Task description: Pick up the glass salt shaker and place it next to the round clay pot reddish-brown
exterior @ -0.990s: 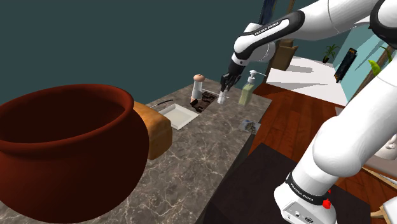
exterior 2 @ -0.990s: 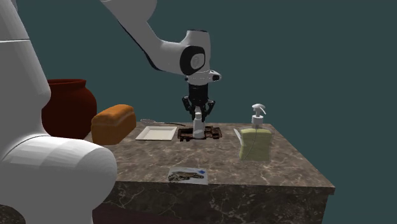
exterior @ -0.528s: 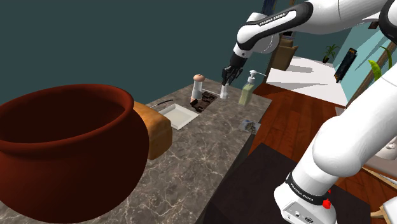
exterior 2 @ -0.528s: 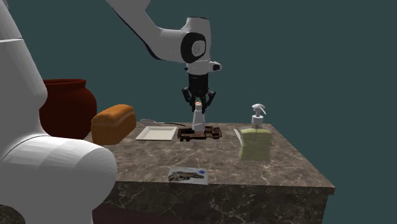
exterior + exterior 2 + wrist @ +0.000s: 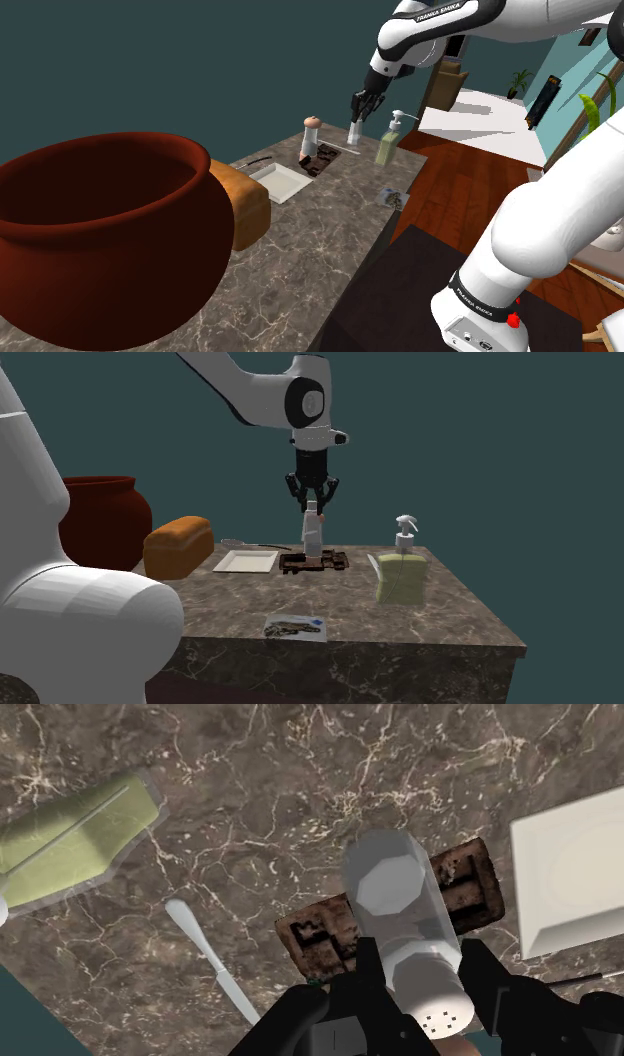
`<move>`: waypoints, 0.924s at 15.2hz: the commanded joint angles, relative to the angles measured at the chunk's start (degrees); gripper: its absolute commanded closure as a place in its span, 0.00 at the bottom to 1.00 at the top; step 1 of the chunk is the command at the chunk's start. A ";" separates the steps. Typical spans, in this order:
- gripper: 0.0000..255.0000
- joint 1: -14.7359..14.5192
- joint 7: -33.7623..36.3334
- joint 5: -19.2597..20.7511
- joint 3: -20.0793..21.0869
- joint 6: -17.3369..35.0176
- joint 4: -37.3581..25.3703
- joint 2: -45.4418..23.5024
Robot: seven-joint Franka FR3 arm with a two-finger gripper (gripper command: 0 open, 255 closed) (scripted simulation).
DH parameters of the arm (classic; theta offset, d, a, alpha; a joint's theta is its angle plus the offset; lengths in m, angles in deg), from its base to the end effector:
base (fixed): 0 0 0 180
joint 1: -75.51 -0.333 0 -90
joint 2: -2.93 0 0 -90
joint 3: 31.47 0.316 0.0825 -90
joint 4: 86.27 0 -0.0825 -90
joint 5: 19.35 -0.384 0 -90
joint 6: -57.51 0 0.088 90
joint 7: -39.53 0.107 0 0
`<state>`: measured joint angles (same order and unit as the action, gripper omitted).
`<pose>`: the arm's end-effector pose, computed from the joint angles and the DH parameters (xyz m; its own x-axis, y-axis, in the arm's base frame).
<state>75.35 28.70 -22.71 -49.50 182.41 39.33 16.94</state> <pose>0.4771 -0.1605 0.5051 0.9593 -0.1561 0.2353 -0.1393 -0.9865 -0.0862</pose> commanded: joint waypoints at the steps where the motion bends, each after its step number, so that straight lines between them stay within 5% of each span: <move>1: 1.00 0.03 0.21 0.16 0.07 -1.56 -1.29 0.28; 14: 1.00 -0.04 1.47 0.71 0.54 -11.52 -10.54 1.07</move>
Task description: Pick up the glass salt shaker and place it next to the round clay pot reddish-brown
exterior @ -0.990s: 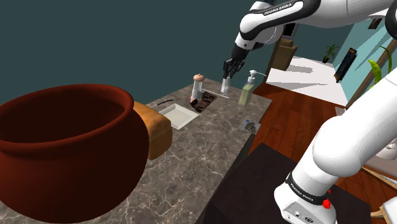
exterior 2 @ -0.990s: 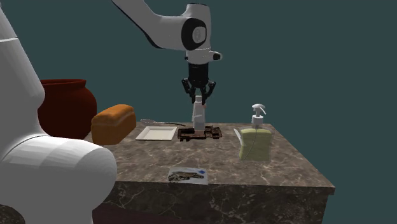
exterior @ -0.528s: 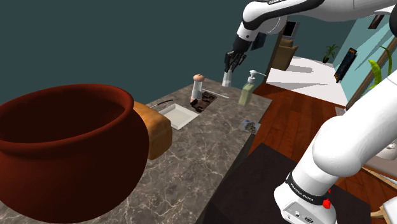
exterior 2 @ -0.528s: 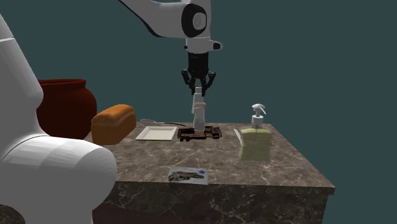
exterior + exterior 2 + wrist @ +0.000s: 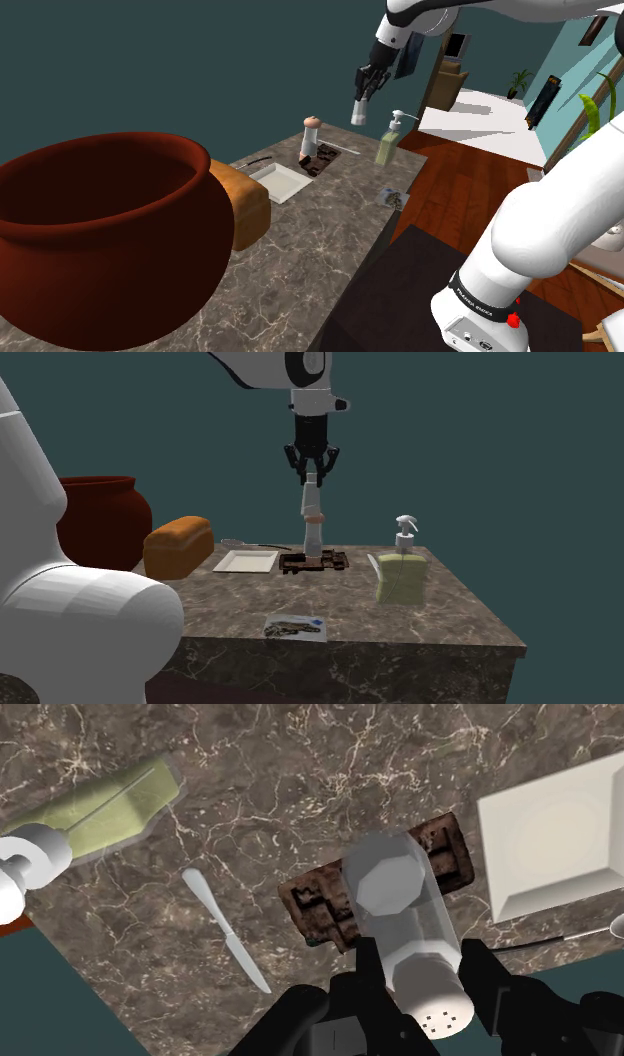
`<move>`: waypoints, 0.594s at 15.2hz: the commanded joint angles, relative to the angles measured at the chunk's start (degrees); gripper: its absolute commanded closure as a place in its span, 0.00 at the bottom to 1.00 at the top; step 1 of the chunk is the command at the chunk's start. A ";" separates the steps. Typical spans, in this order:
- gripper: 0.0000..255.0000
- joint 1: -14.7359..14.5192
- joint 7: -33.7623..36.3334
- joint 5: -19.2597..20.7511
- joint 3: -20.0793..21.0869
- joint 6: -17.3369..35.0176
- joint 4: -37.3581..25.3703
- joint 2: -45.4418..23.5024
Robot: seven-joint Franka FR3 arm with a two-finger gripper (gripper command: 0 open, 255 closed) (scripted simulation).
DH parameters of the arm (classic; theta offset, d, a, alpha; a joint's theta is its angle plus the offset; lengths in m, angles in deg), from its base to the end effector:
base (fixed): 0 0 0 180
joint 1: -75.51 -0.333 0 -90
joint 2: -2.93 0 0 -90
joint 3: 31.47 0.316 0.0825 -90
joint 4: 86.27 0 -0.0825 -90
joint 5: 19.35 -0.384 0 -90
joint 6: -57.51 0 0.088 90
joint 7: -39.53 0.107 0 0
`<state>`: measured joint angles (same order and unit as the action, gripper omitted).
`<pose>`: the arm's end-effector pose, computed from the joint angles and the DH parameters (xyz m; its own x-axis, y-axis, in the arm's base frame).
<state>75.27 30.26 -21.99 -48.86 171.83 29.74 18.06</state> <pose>0.4776 -0.1593 0.5782 0.9593 -0.1560 0.2355 -0.1393 -0.9865 -0.0861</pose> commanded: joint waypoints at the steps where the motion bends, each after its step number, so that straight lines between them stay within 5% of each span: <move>1: 1.00 0.03 -0.03 0.00 -0.07 -1.70 -1.75 -0.08; 9: 1.00 -0.11 0.42 -0.09 0.00 -7.86 -8.62 -0.79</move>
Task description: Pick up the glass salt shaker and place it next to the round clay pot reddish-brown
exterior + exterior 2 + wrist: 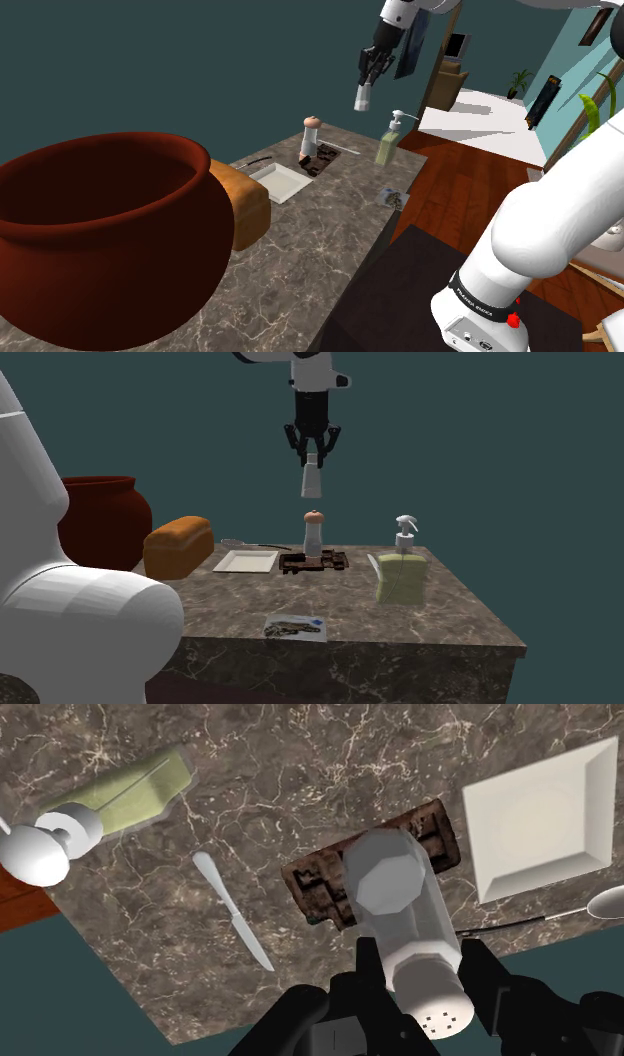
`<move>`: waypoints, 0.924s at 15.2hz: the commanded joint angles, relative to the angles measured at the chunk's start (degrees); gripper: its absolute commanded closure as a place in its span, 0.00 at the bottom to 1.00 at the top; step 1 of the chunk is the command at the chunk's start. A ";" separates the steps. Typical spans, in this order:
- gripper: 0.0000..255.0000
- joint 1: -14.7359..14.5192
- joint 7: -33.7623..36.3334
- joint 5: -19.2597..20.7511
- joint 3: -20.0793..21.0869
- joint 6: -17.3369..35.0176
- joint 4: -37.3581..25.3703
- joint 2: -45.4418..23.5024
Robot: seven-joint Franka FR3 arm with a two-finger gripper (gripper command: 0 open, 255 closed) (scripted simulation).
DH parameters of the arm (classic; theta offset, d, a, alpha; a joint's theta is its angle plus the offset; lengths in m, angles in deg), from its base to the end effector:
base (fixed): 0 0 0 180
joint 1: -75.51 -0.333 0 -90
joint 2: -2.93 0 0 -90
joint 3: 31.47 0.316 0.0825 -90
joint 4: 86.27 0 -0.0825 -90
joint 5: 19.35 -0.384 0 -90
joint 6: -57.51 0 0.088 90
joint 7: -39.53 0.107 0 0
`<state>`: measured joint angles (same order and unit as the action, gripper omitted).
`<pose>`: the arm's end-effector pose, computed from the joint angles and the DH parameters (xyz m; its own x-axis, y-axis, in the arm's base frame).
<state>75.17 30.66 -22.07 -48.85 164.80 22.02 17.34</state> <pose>0.4777 -0.1607 0.6262 0.9593 -0.1564 0.2353 -0.1397 -0.9864 -0.0862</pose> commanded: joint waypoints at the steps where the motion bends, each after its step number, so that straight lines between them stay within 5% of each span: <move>1: 1.00 -0.03 0.06 -0.04 -0.01 -1.61 -1.82 -0.23; 14: 1.00 -0.24 0.33 -0.90 -0.39 -12.07 -15.40 -3.50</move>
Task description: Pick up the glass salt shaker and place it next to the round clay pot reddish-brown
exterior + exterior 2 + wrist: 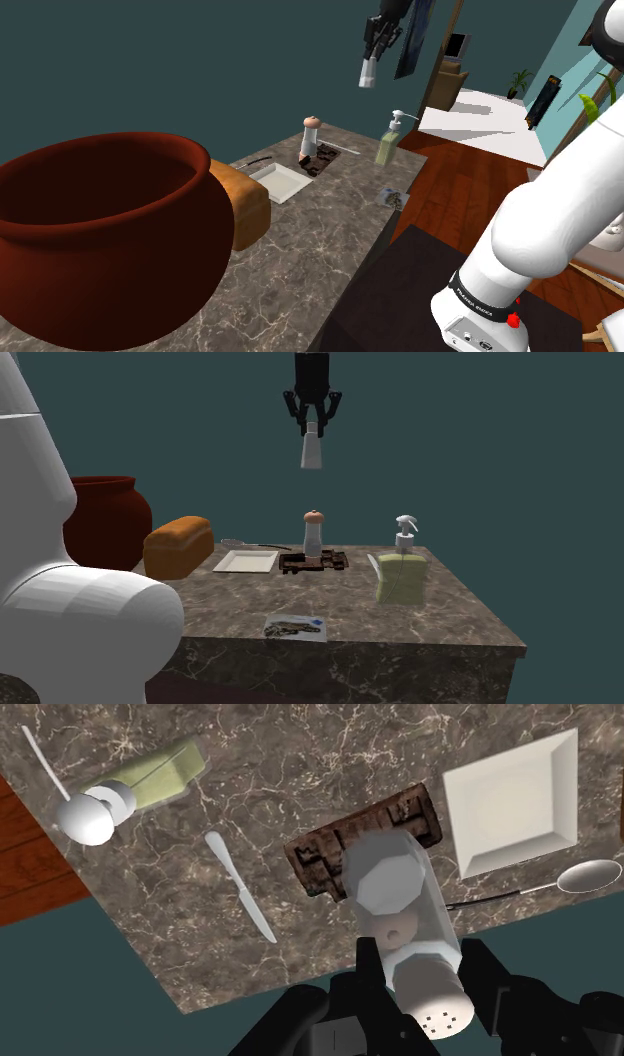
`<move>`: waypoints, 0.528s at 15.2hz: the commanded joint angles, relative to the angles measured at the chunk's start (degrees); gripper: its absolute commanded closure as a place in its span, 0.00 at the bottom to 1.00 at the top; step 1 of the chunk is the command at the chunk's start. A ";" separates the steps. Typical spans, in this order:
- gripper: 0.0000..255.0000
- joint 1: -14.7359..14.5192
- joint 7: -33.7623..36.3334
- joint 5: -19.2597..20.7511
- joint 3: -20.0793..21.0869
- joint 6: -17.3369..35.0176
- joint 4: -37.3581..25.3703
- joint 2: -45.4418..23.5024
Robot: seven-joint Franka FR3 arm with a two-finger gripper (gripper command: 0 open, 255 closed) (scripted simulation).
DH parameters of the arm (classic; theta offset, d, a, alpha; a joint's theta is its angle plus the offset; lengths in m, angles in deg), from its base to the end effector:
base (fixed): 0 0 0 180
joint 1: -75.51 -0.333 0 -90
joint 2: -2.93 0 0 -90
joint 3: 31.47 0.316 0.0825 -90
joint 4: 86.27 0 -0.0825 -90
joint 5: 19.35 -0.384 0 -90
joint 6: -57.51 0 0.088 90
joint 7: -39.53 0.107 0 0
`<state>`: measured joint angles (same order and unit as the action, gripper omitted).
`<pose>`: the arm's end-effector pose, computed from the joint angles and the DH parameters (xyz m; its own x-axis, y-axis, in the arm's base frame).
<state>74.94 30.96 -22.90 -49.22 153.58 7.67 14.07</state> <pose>0.4778 -0.1612 0.7004 0.9593 -0.1564 0.2352 -0.1397 -0.9864 -0.0861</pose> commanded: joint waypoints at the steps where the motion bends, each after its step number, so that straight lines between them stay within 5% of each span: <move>1: 1.00 -0.02 0.02 -0.17 -0.09 -1.70 -2.24 -0.60; 5: 1.00 -0.02 -0.02 -0.62 -0.34 -4.75 -6.66 -2.04; 8: 1.00 -1.39 4.40 1.10 2.78 -3.90 -1.74 2.54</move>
<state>73.96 33.96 -22.26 -47.39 149.39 4.58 15.42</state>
